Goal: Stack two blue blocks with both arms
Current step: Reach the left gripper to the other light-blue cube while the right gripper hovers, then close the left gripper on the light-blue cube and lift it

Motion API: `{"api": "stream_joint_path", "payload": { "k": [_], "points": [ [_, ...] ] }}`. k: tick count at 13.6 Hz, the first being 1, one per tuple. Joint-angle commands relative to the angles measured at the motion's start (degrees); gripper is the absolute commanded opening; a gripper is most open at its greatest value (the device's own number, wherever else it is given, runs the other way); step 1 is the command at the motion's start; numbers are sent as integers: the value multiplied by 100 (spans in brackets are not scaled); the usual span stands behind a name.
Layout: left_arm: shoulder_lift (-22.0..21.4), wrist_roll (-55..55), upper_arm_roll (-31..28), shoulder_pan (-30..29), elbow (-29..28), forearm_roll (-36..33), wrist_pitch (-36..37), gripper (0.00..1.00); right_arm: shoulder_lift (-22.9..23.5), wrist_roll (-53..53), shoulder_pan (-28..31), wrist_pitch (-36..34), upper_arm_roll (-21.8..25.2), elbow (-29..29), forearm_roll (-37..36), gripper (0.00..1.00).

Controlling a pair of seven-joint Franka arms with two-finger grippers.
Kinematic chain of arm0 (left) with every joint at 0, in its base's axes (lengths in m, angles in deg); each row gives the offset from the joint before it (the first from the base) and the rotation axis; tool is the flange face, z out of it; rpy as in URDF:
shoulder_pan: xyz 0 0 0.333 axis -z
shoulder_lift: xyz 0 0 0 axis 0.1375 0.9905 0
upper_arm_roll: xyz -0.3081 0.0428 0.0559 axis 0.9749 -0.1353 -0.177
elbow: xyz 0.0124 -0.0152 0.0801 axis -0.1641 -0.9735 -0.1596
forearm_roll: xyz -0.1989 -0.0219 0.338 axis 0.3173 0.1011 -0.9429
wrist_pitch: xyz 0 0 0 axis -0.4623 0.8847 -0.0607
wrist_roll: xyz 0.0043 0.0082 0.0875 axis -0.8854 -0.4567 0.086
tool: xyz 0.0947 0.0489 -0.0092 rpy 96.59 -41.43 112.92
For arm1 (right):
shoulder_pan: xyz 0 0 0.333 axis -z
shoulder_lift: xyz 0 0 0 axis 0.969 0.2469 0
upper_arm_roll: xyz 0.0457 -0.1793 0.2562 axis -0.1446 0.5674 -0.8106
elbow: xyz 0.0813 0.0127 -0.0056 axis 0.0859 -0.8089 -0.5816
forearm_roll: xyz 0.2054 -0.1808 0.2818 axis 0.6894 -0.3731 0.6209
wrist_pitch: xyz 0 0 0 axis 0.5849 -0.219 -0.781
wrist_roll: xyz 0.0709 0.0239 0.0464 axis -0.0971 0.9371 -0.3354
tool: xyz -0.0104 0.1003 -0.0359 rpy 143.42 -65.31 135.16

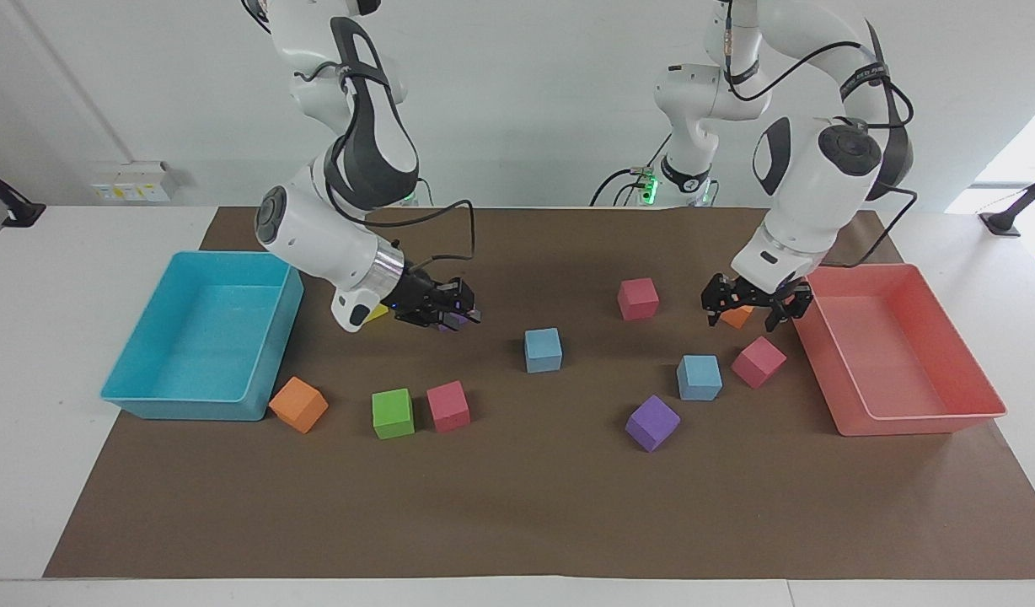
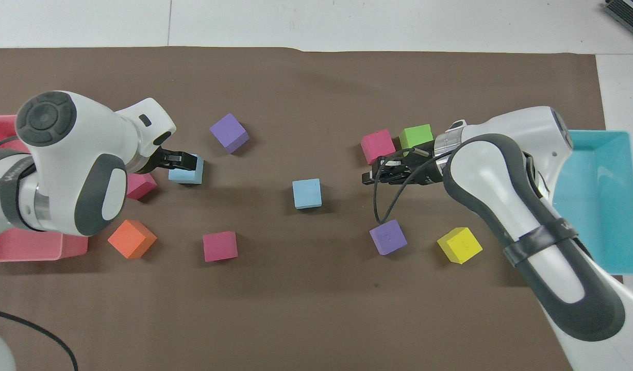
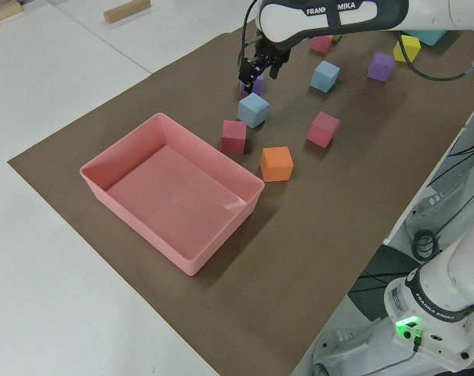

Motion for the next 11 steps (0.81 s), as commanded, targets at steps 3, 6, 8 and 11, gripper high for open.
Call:
{"api": "stream_joint_path", "payload": {
  "k": [3, 6, 8, 11],
  "points": [
    [371, 73, -89, 103, -226, 65, -733, 100, 357, -433, -291, 625, -37, -259, 963, 0],
    [432, 55, -89, 94, -269, 65, -847, 100, 541, -563, -458, 750, -37, -259, 1008, 0],
    [608, 73, -89, 103, -278, 65, -1066, 100, 603, -801, -458, 776, -29, -268, 1323, 0],
    [617, 73, -89, 86, -313, 65, -1077, 100, 673, -880, -458, 829, -29, -303, 1359, 0]
  ]
}}
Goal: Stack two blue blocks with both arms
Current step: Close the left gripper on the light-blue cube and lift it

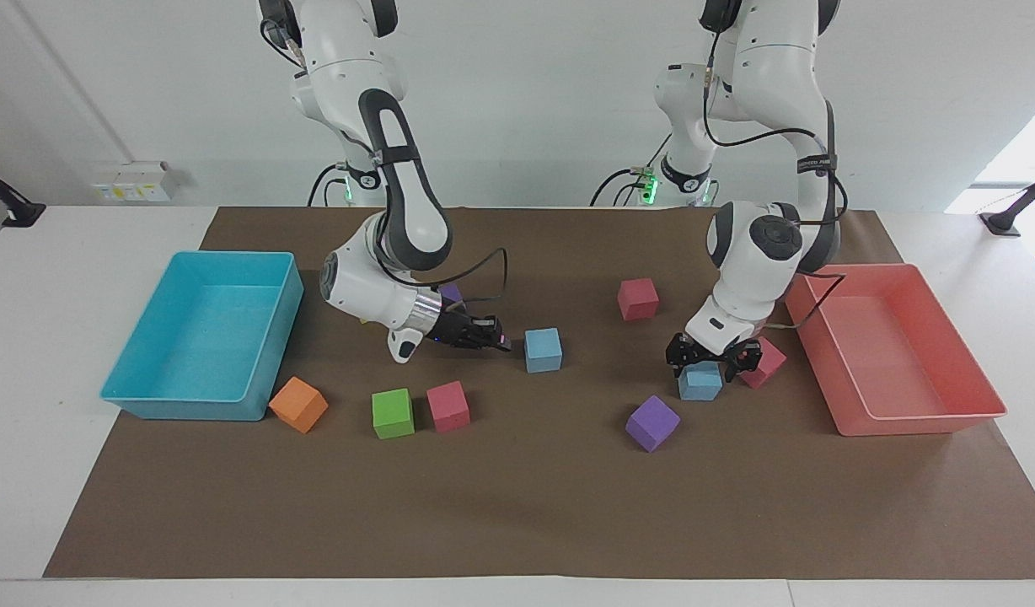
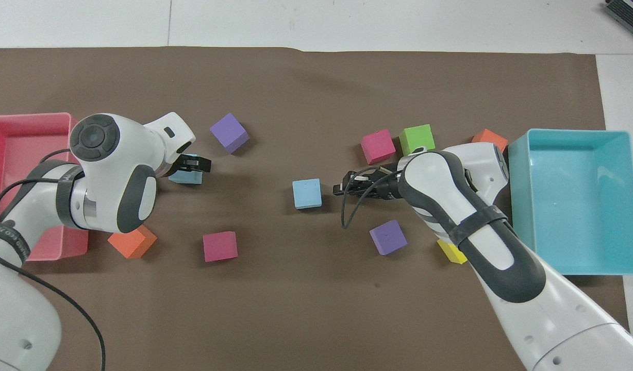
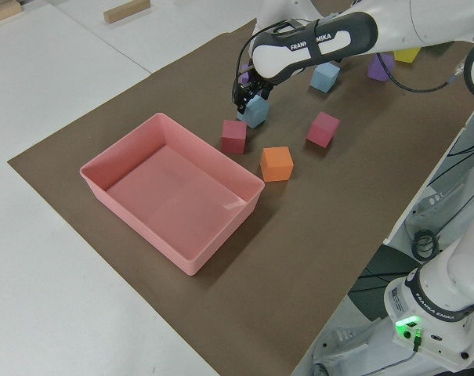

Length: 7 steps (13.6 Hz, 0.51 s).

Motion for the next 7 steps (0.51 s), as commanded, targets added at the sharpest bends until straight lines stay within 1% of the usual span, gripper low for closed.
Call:
{"api": "stream_joint_path", "payload": {
  "k": [1, 2, 5, 6, 7],
  "points": [
    [-23, 69, -78, 85, -152, 65, -142, 100, 68, -301, 31, 108, -36, -74, 246, 0],
    [38, 112, -78, 93, -178, 65, -151, 100, 77, -301, 49, 108, -36, -74, 246, 0],
    [30, 165, -78, 93, -178, 65, -55, 100, 77, -301, 40, 135, -36, -74, 246, 0],
    [30, 331, -78, 93, -178, 65, -63, 100, 68, -301, 40, 126, -36, -83, 246, 0],
    [30, 524, -78, 111, -170, 65, -63, 64, 68, -301, 40, 126, -36, -83, 246, 0]
  ]
}}
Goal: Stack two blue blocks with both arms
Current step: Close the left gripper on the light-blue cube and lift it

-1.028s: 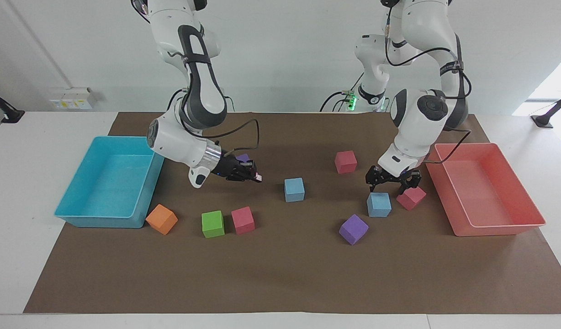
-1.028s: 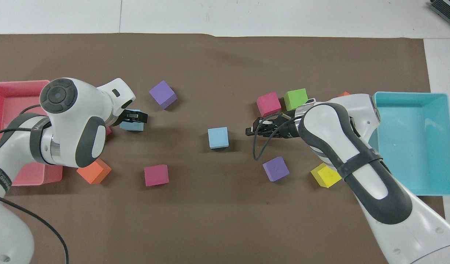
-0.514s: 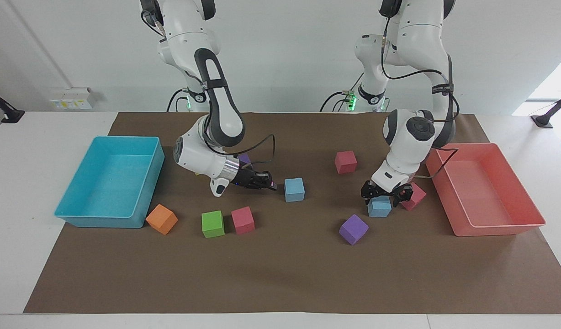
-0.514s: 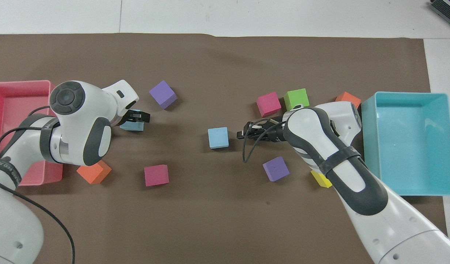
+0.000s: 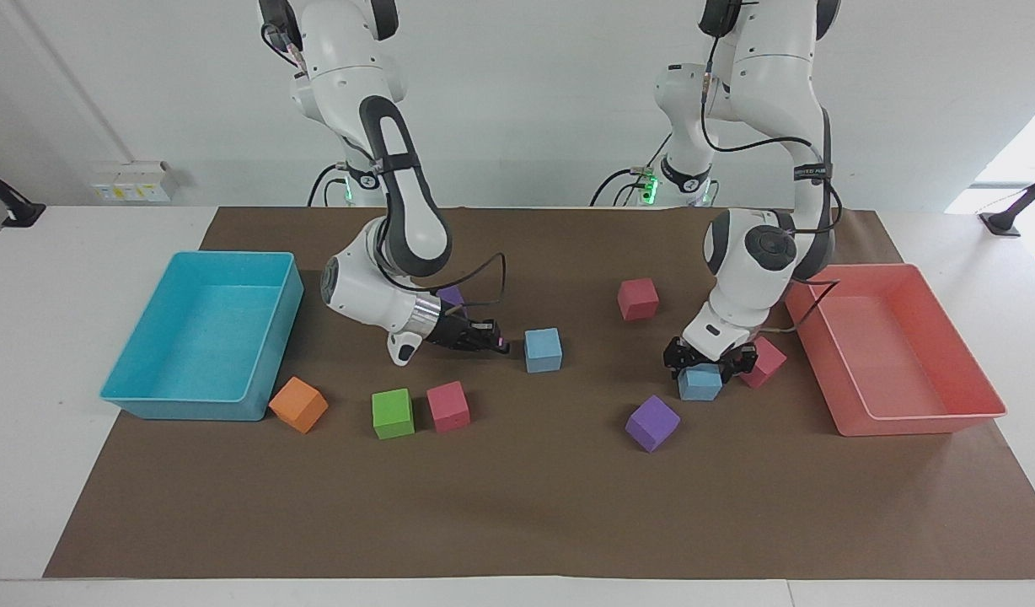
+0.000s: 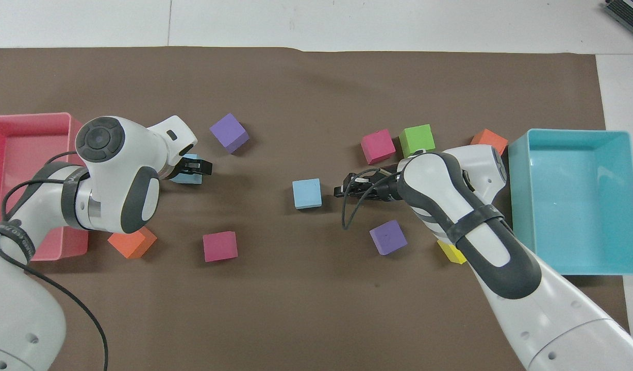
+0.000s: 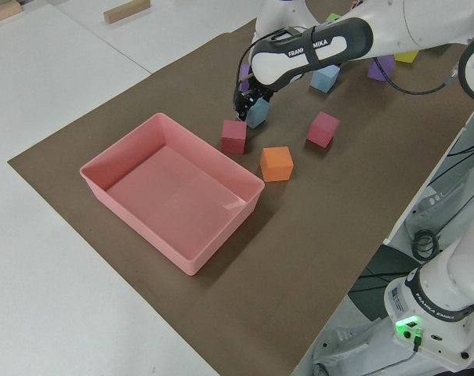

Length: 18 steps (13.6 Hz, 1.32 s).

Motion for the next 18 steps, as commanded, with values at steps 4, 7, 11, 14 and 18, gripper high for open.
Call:
{"api": "stream_joint_path", "payload": {
  "k": [4, 7, 11, 14, 18],
  "points": [
    [-58, 312, -103, 224, 5, 56, -11, 0, -5, -268, 40, 106, -37, -53, 220, 0],
    [-199, 312, -103, 224, 197, 48, 392, 0, -5, -268, 40, 97, -37, -53, 220, 0],
    [-366, 330, -103, 285, 312, 39, 701, 0, -5, -260, 40, 97, -37, -53, 220, 0],
    [-331, 532, -103, 383, 470, 21, 746, 0, -5, -268, 49, 97, -37, -53, 220, 0],
    [-314, 549, -103, 470, 497, 21, 702, 0, -5, -259, 49, 88, -37, -53, 220, 0]
  ]
}}
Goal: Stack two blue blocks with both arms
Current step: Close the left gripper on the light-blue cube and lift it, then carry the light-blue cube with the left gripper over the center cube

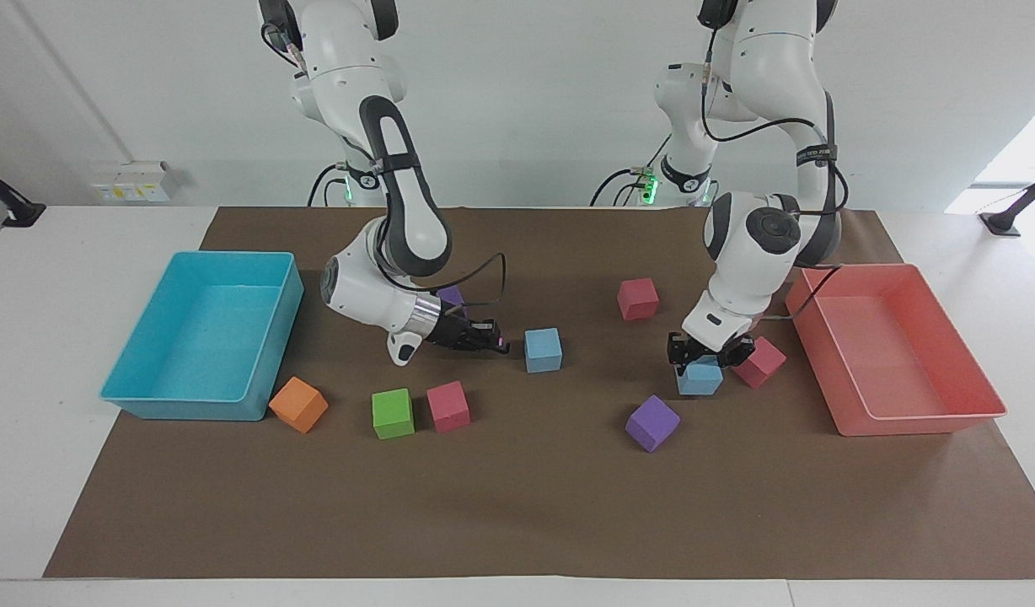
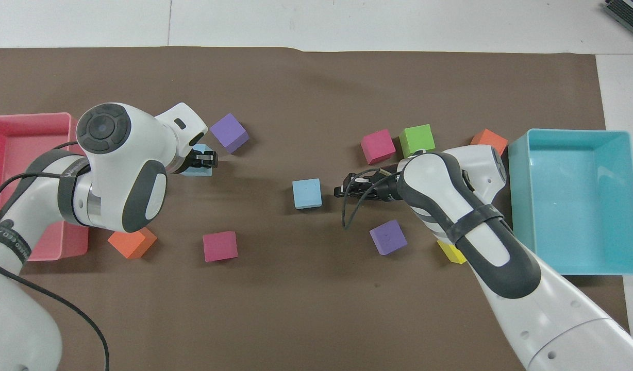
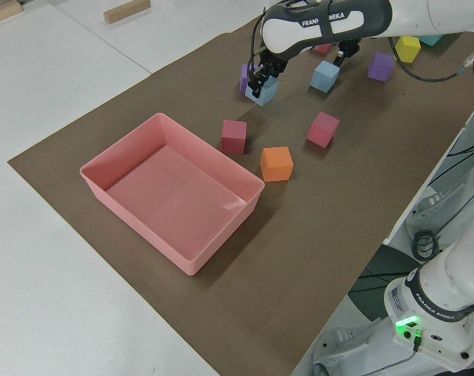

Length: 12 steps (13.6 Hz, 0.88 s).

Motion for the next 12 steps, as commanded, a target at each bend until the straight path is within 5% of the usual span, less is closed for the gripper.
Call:
{"api": "stream_joint_path", "payload": {
  "k": [1, 12],
  "points": [
    [0, 73, -109, 143, 113, 21, 95, 0, -5, -259, 49, 88, -37, -53, 219, 0],
    [220, 1758, -109, 1311, 887, -181, 394, 0, -5, -268, 58, 79, -37, -53, 219, 0]
  ]
}}
